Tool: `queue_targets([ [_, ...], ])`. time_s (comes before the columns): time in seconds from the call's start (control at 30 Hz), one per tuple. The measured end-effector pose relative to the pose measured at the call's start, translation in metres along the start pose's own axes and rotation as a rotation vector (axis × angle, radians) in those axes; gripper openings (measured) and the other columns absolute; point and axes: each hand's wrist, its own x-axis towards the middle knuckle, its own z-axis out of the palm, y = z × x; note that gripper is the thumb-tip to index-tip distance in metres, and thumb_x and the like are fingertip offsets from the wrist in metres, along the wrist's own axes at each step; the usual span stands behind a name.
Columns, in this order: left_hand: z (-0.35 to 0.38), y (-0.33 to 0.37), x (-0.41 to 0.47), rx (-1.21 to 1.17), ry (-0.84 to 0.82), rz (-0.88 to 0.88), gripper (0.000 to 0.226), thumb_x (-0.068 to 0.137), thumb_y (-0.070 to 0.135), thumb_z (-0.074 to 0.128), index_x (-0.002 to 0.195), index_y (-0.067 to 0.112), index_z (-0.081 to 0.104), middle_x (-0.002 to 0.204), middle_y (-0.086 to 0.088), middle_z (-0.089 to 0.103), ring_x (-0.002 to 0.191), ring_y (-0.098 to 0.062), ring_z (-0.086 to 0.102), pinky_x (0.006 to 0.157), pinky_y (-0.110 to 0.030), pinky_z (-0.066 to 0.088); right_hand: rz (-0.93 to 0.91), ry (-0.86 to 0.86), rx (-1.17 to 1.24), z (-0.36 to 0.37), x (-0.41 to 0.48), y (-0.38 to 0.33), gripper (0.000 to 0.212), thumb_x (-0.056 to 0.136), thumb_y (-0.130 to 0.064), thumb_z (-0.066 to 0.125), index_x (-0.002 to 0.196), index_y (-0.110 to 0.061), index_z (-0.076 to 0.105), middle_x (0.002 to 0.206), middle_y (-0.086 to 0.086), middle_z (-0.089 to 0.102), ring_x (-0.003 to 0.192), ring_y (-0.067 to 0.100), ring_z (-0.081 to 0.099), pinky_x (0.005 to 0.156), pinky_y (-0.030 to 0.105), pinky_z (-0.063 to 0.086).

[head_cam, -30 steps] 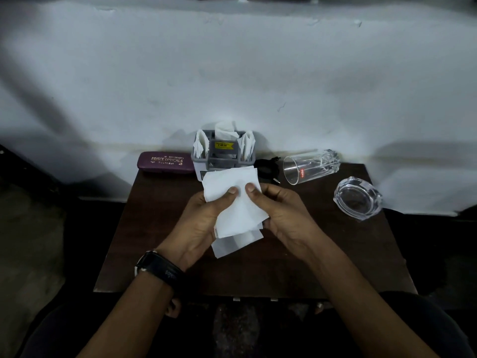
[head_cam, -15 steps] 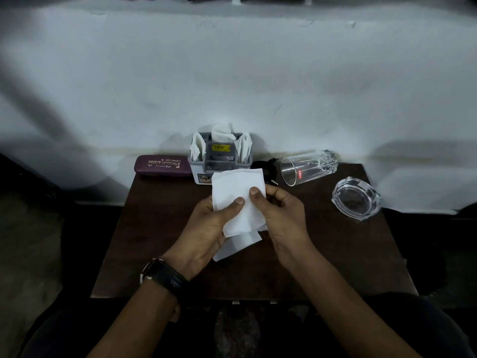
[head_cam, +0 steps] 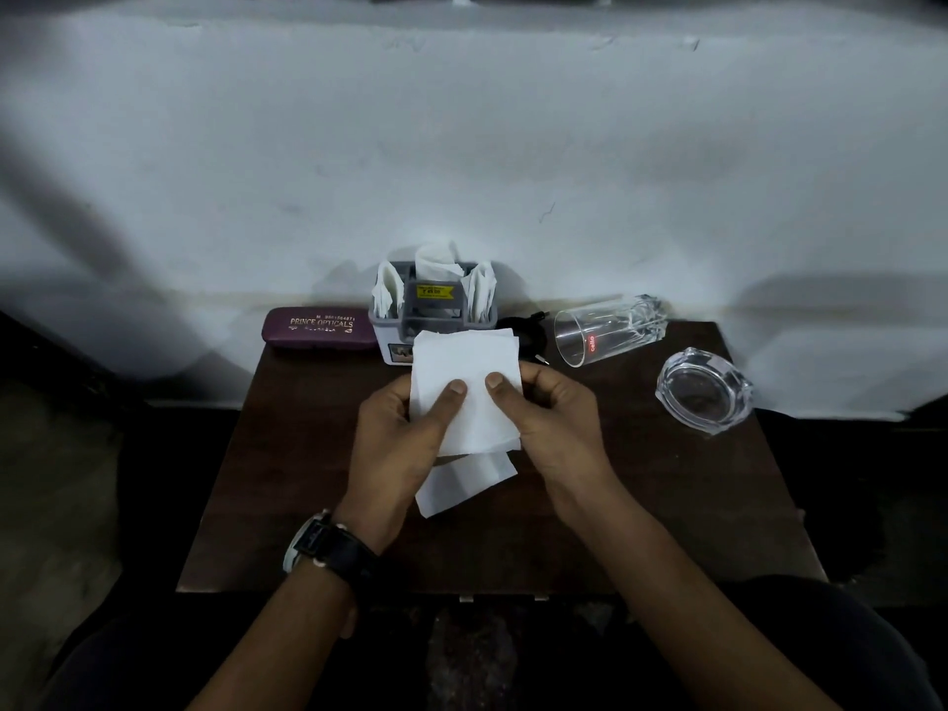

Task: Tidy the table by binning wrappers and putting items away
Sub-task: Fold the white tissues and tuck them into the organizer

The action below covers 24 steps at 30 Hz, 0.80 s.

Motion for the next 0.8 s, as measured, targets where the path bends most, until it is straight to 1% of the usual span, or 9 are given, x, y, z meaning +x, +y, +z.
queue_targets([
  [0.17,-0.010,0.009,0.005,-0.036,0.073,0.016,0.025,0.086,0.013,0.080,0.111,0.011,0.077,0.105,-0.003,0.080,0.098,-0.022,0.076,0.080,-0.037,0.061,0.013,-0.113,-0.115,-0.006,0.004,-0.010,0.018,0.094,-0.024,0.072,0.110,-0.017,0.076,0.102,0.000,0.079,0.092,0.012,0.074,0.075,0.027,0.060],
  [0.23,-0.023,0.019,0.012,-0.128,0.199,0.020,0.020,0.086,0.008,0.078,0.106,0.010,0.076,0.105,-0.005,0.078,0.098,-0.025,0.074,0.076,-0.037,0.059,-0.041,-0.069,-0.454,-0.019,0.013,-0.011,0.026,0.092,-0.037,0.073,0.113,-0.023,0.075,0.105,-0.004,0.075,0.095,0.008,0.070,0.083,0.028,0.057],
  [0.3,-0.036,0.028,0.016,-0.216,0.292,0.029,0.022,0.087,0.010,0.078,0.109,0.014,0.075,0.111,-0.005,0.077,0.104,-0.026,0.073,0.082,-0.043,0.060,-0.073,-0.092,-0.842,-0.030,0.015,-0.003,0.038,0.088,-0.045,0.074,0.120,-0.023,0.071,0.112,-0.005,0.068,0.099,0.005,0.063,0.089,0.022,0.047],
  [0.37,-0.043,0.032,0.015,-0.273,0.305,0.063,0.021,0.090,0.012,0.075,0.108,0.022,0.075,0.112,0.002,0.078,0.104,-0.018,0.074,0.082,-0.041,0.061,-0.045,-0.187,-0.993,-0.028,0.007,0.009,0.045,0.087,-0.049,0.074,0.123,-0.023,0.069,0.115,-0.002,0.062,0.105,0.009,0.060,0.091,0.023,0.045],
  [0.43,-0.042,0.032,0.011,-0.313,0.279,0.050,0.019,0.091,0.009,0.072,0.098,0.027,0.075,0.099,0.011,0.080,0.093,-0.009,0.075,0.071,-0.032,0.061,-0.078,-0.213,-1.052,-0.018,0.000,0.022,0.045,0.088,-0.052,0.070,0.123,-0.025,0.066,0.114,-0.002,0.055,0.111,0.016,0.058,0.094,0.030,0.048],
  [0.5,-0.039,0.031,0.009,-0.334,0.256,0.020,0.021,0.092,0.006,0.070,0.093,0.027,0.074,0.088,0.015,0.080,0.082,-0.004,0.075,0.068,-0.031,0.061,-0.127,-0.186,-1.101,-0.009,-0.003,0.030,0.045,0.090,-0.053,0.066,0.125,-0.024,0.063,0.117,-0.001,0.052,0.114,0.019,0.055,0.094,0.036,0.051],
  [0.57,-0.039,0.030,0.009,-0.345,0.241,-0.003,0.022,0.091,0.005,0.070,0.091,0.027,0.074,0.087,0.014,0.080,0.081,-0.005,0.076,0.071,-0.034,0.061,-0.144,-0.174,-1.158,-0.004,-0.003,0.032,0.042,0.091,-0.050,0.067,0.124,-0.023,0.064,0.118,0.000,0.051,0.115,0.021,0.052,0.093,0.038,0.052],
  [0.7,-0.041,0.029,0.011,-0.357,0.244,-0.014,0.021,0.091,0.006,0.071,0.091,0.027,0.075,0.088,0.013,0.080,0.081,-0.006,0.076,0.064,-0.029,0.061,-0.168,-0.158,-1.126,-0.008,-0.002,0.034,0.015,0.093,-0.038,0.068,0.100,-0.025,0.072,0.107,-0.002,0.057,0.105,0.018,0.057,0.087,0.033,0.052],
  [0.8,-0.042,0.030,0.011,-0.355,0.257,-0.009,0.022,0.091,0.005,0.071,0.089,0.027,0.075,0.088,0.013,0.080,0.079,-0.005,0.076,0.060,-0.028,0.061,-0.157,-0.124,-1.044,-0.012,0.002,0.032,0.013,0.095,-0.035,0.066,0.099,-0.025,0.073,0.103,-0.004,0.059,0.098,0.013,0.060,0.089,0.034,0.053],
])
